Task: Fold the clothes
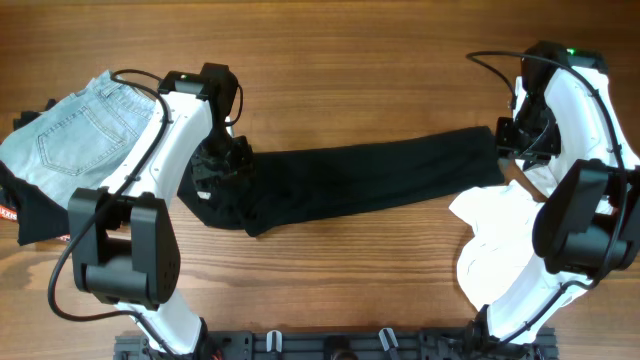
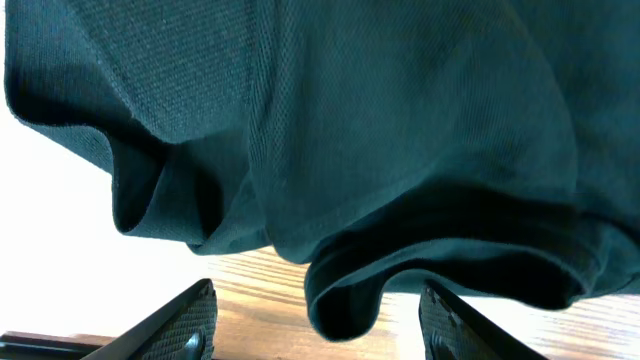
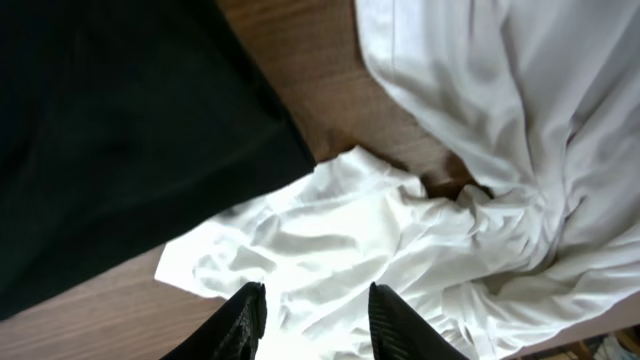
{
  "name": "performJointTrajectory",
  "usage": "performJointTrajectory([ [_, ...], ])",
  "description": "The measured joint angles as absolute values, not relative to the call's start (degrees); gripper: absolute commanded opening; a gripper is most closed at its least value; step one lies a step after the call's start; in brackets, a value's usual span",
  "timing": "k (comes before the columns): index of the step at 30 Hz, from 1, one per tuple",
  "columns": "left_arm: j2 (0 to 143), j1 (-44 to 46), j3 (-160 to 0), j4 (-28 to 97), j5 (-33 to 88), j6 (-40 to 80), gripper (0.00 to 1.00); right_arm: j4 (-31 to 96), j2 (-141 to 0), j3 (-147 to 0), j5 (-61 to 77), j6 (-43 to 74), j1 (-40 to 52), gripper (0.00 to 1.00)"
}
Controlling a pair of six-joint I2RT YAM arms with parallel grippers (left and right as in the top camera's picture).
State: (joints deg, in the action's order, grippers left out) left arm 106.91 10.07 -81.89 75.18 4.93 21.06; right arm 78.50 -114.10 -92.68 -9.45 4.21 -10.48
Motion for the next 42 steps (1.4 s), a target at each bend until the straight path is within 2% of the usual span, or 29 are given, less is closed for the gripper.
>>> performJointTrajectory([
  [5,106.89,10.07,-80.47,71.22,4.95,22.65,0.53,73.41,-114.1,-92.6,-5.61,3.55,-11.94,0.45],
  [7,106.89,10.07,-77.36,67.7,4.95,23.27,0.46,69.95,-114.1,-92.64,2.2,1.54,-13.41,0.49],
  [10,106.74,10.07,-72.47,60.51,4.97,23.68,0.44,64.34,-114.08,-92.84,14.94,-1.69,-14.68,0.5],
  [14,106.69,10.07,-66.83,53.1,5.02,24.56,0.45,63.2,-114.1,-92.86,21.3,-4.1,-14.61,0.49],
  [17,106.63,10.07,-66.26,49.12,5.21,24.77,0.45,62.28,-114.83,-91.13,21.67,-4.69,-14.61,0.46],
  [24,106.61,5.43,-65.89,38.41,5.76,27.29,0.43,56.42,-118.52,-81.45,18.0,-1.5,-14.37,0.49],
  [29,106.61,-0.27,-65.89,38.17,6.57,29.28,0.42,53.91,-117.8,-80.93,15.0,5.37,-13.47,0.54],
  [36,106.61,-0.8,-65.89,39.48,8.16,29.52,0.41,53.32,-117.84,-82.52,13.02,6.76,-14.04,0.56],
  [37,106.61,-0.8,-65.89,39.38,8.56,29.54,0.38,53.3,-117.97,-83.02,13.02,6.39,-14.39,0.56],
  [38,106.61,-0.8,-65.89,39.05,8.99,29.56,0.27,53.21,-117.99,-83.11,13.1,6.11,-14.61,0.56],
  [39,106.61,-0.8,-65.89,38.5,9.43,29.65,0.04,53.21,-118.02,-83.11,13.26,5.93,-14.72,0.56],
  [42,106.61,-0.8,-65.78,33.5,11.46,30.13,0.04,53.21,-118.04,-83.15,13.26,5.76,-14.74,0.55],
])
